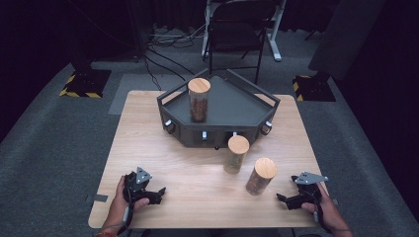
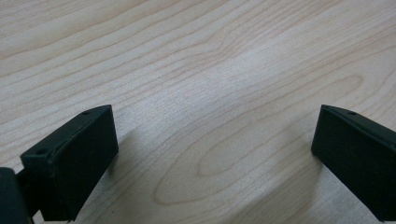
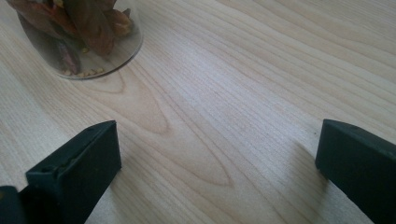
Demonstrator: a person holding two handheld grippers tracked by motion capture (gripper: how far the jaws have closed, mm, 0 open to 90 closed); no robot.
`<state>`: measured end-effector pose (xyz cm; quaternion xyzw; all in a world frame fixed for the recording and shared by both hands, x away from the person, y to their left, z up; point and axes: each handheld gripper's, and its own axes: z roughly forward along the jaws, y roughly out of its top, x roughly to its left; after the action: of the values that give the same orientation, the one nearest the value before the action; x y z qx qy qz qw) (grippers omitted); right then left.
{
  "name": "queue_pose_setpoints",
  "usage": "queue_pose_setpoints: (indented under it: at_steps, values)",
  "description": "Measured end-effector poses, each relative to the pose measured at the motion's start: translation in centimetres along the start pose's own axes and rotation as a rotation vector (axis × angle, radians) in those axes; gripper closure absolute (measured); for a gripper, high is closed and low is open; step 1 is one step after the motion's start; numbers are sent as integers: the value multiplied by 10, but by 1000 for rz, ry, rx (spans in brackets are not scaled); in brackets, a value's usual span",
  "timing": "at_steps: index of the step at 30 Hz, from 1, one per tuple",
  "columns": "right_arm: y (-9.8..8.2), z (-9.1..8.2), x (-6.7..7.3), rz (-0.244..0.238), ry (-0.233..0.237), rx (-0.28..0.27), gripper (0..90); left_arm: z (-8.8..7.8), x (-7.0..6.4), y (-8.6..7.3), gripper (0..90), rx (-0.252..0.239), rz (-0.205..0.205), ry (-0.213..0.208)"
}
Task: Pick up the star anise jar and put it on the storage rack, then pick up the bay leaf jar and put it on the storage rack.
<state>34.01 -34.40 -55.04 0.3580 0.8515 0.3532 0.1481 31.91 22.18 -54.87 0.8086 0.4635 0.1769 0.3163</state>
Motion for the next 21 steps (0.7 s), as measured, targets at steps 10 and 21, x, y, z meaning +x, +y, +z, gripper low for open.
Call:
queue_pose_setpoints:
  at_steps: [10, 21]
  values:
    - [0, 0, 0, -3, 3, 1, 0, -1, 0, -1, 4, -1, 2, 0]
    - [1, 1, -1, -5, 5, 1, 0, -1, 0, -1, 4, 2, 3, -2]
